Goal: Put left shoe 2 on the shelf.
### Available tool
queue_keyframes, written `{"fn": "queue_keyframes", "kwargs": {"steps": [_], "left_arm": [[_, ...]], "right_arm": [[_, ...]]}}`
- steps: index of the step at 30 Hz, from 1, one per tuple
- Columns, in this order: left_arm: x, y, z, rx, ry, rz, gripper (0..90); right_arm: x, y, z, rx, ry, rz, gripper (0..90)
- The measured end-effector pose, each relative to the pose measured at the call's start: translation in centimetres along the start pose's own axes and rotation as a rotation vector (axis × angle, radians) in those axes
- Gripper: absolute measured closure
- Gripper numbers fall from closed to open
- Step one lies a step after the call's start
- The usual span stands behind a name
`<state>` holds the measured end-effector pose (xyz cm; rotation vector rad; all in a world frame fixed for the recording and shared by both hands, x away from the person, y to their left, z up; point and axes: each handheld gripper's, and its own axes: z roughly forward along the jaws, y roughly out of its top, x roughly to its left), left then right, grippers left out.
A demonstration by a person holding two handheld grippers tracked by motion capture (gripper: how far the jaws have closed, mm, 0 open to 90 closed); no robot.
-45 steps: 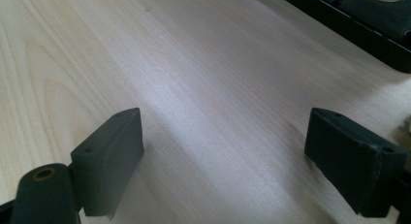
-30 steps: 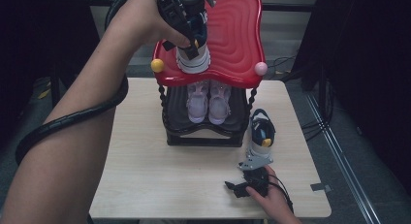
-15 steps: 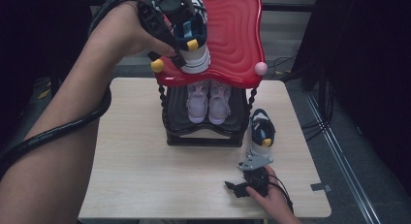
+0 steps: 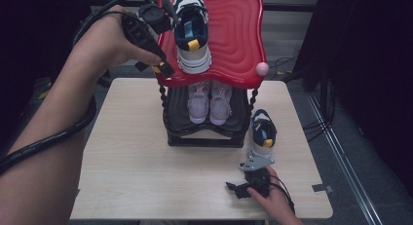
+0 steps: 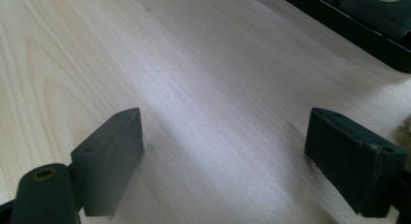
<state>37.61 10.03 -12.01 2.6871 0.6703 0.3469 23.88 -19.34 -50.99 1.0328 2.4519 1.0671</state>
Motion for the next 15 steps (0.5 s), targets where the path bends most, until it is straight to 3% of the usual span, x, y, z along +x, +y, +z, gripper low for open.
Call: {"fn": "queue_keyframes", "kwargs": {"steps": [15], "left_arm": [[0.3,-3.3,0.9,0.007,-0.025,-0.041,27.6]], "right_arm": [[0.0,0.0,0.0,0.001,0.000,0.003,13.4]]}}
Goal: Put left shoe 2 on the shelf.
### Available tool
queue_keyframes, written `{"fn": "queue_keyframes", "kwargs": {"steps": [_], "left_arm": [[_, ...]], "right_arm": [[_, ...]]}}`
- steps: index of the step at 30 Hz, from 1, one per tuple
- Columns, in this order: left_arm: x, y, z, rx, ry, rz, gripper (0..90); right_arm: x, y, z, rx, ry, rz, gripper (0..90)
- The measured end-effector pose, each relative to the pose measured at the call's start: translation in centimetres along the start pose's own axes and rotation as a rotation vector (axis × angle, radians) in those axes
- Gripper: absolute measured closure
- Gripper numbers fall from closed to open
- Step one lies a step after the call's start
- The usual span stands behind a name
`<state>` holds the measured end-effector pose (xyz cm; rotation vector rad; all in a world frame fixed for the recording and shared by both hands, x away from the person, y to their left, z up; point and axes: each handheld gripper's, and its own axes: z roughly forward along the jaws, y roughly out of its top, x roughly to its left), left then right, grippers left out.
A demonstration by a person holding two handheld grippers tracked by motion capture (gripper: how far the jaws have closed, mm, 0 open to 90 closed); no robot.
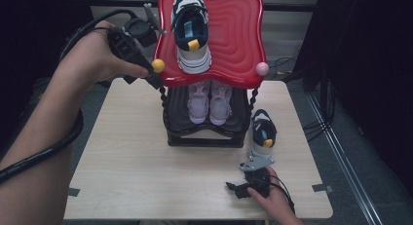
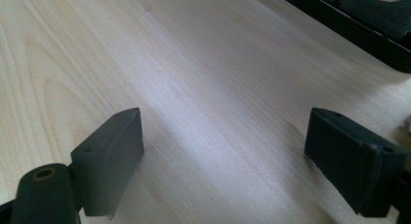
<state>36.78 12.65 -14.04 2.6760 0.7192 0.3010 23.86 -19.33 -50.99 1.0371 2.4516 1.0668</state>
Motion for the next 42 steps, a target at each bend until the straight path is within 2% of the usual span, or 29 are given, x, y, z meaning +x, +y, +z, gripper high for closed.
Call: {"fn": "queue_keyframes", "kwargs": {"steps": [8,20,32,42], "left_arm": [[0.1,-2.2,0.9,0.004,-0.010,-0.029,27.6],[0.4,-5.2,2.4,0.010,-0.024,-0.051,27.7],[0.2,-7.1,4.6,0.024,-0.053,-0.059,27.7],[-0.2,-8.3,6.9,0.059,-0.074,-0.059,27.8]], "right_arm": [[0.0,0.0,0.0,0.000,0.000,0.000,13.4],[0.0,0.0,0.0,0.003,0.000,-0.001,13.4],[0.0,0.0,0.0,0.003,0.000,-0.001,13.4],[0.0,0.0,0.0,-0.001,0.000,-0.001,13.4]]}}
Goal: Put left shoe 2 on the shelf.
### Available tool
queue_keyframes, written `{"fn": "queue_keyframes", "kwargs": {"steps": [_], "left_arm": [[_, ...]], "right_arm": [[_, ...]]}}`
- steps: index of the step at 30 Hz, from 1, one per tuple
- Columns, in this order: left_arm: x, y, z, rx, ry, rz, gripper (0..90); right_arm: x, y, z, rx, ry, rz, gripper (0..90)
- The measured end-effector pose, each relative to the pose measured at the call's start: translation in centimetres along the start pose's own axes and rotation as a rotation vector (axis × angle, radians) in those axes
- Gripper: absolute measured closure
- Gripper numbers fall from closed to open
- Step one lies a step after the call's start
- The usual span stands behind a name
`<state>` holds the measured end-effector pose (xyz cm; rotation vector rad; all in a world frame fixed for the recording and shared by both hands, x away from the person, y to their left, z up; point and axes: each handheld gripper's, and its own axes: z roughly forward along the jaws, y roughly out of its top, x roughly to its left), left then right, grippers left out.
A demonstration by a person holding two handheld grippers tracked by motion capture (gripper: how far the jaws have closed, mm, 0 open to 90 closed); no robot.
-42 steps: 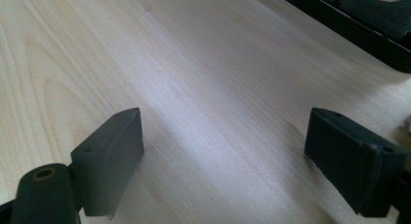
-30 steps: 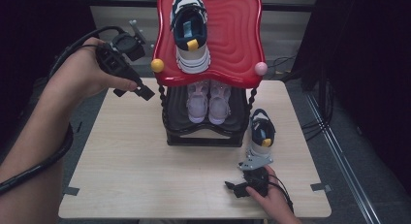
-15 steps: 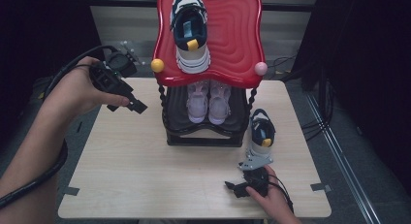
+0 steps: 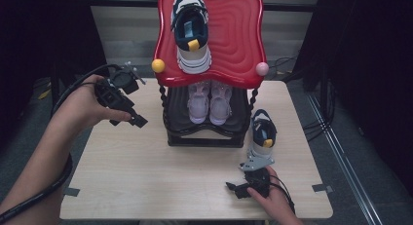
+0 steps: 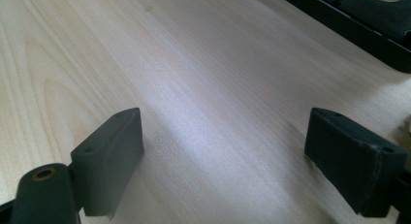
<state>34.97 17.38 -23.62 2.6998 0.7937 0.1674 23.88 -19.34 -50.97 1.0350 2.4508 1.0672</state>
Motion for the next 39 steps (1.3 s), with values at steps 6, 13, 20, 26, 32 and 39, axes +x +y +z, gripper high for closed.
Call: {"fn": "queue_keyframes", "kwargs": {"steps": [6,13,20,26,32,39], "left_arm": [[0.0,-0.7,1.5,0.025,-0.017,-0.005,27.8],[0.0,-1.4,3.2,0.050,-0.030,-0.005,27.9],[-0.1,-1.8,4.7,0.063,-0.047,-0.005,28.0],[-0.2,-2.2,6.0,0.067,-0.063,-0.011,27.9],[-0.4,-2.6,7.3,0.071,-0.082,-0.011,27.7],[-0.7,-3.0,8.8,0.072,-0.104,-0.002,27.4]], "right_arm": [[0.0,0.0,0.0,0.000,0.000,0.000,13.4],[0.0,0.0,0.0,0.000,0.000,0.000,13.4],[0.0,0.0,0.0,0.001,-0.001,0.002,13.4],[0.0,0.0,0.0,0.000,0.000,0.000,13.4],[0.0,0.0,0.0,-0.003,0.000,-0.001,13.4],[0.0,0.0,0.0,-0.001,-0.001,0.003,13.4]]}}
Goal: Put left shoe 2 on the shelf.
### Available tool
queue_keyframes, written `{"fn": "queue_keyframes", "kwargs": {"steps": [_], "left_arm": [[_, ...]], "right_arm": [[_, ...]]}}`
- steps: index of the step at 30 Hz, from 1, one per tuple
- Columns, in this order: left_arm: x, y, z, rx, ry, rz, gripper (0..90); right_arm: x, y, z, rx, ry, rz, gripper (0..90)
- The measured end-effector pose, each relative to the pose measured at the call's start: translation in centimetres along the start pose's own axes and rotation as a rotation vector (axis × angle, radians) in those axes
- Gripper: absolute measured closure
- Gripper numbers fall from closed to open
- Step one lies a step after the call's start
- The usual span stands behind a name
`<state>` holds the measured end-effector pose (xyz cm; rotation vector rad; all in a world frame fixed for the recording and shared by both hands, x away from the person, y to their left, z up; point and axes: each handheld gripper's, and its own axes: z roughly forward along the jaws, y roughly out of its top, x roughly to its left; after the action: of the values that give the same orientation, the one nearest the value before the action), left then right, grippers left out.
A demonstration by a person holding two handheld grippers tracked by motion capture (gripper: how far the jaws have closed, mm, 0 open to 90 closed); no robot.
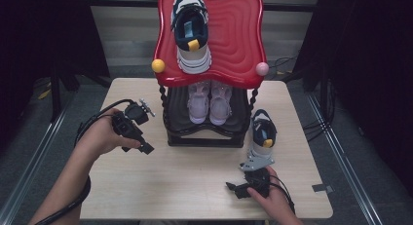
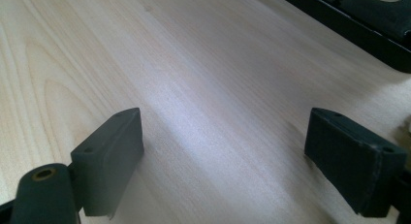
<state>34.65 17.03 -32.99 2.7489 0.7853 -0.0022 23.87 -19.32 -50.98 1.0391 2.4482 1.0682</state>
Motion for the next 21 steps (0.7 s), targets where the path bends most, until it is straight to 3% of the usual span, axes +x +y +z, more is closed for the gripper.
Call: {"fn": "queue_keyframes", "kwargs": {"steps": [11,21], "left_arm": [[-0.3,-0.4,2.5,0.010,-0.026,0.001,27.4],[-0.8,-0.8,5.0,-0.016,-0.058,0.001,27.4]], "right_arm": [[0.0,0.0,0.0,-0.001,0.001,-0.002,13.4],[0.0,0.0,0.0,-0.002,0.001,-0.002,13.4]]}}
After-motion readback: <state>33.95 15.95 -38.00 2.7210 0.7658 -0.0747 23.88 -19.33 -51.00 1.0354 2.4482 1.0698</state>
